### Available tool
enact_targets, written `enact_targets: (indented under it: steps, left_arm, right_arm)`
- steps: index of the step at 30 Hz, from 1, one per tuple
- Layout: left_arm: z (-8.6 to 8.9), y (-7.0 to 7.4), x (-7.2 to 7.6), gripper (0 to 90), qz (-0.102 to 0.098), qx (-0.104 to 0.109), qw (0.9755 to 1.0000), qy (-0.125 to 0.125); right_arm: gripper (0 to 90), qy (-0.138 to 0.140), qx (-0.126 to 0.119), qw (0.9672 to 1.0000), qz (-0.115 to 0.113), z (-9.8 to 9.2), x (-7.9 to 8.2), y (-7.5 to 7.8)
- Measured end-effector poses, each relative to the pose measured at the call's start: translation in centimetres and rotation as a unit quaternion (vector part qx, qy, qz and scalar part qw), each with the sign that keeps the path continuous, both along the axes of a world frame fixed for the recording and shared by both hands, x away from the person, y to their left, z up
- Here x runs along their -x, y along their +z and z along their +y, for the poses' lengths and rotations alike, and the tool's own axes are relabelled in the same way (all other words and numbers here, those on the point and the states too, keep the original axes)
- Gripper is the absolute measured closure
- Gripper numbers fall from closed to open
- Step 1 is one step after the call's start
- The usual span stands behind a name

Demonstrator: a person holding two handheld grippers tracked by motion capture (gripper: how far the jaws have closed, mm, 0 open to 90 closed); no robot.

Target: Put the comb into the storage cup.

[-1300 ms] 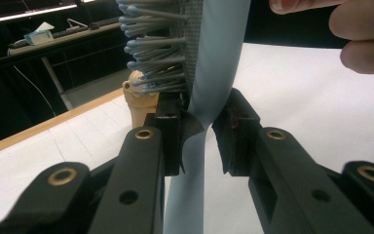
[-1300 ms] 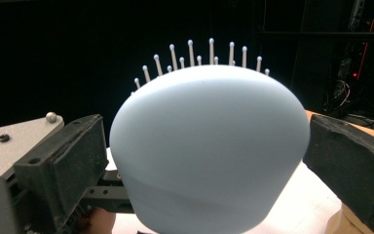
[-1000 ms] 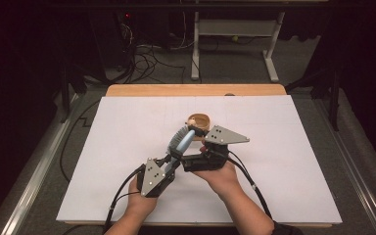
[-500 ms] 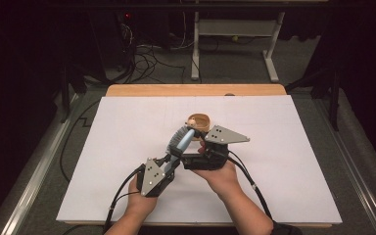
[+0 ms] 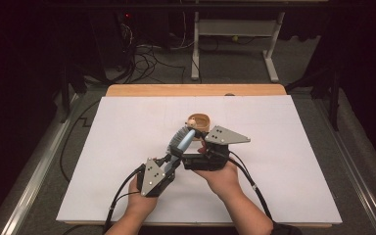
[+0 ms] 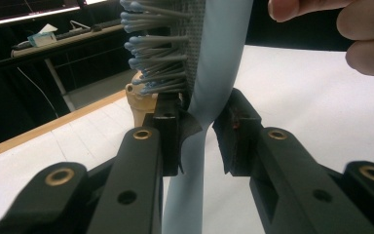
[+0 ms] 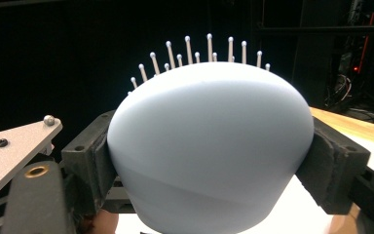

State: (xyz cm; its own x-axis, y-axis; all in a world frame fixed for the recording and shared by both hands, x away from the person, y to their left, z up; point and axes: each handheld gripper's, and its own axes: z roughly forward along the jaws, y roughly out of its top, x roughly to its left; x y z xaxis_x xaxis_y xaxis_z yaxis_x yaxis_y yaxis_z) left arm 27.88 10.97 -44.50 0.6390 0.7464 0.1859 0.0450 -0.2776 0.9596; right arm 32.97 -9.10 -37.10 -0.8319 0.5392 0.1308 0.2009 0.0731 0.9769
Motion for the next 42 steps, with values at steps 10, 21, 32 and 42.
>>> enact_targets:
  steps: [10, 21, 32, 42]
  left_arm:
    - [-0.04, -0.06, -0.1, 70.1, 0.006, 0.005, 1.0, -0.002]
    - [0.0, -0.1, -0.19, 61.5, 0.012, 0.0, 0.9999, -0.007]
    - [-0.02, -0.09, -0.24, 41.7, 0.026, 0.01, 0.9992, -0.028]
    - [0.45, -0.07, -0.46, 29.2, 0.042, 0.013, 0.9984, -0.036]
  right_arm:
    - [20.7, -0.003, 0.006, 1.0, -0.003, -0.01, 0.09, 0.04]
    - [20.7, -0.007, 0.001, 1.0, -0.003, -0.18, 0.17, 0.21]
    - [20.8, -0.013, 0.005, 0.9999, -0.008, -0.13, 0.27, 0.28]
    - [20.8, -0.018, 0.007, 0.9998, -0.009, -0.27, 0.28, 0.46]
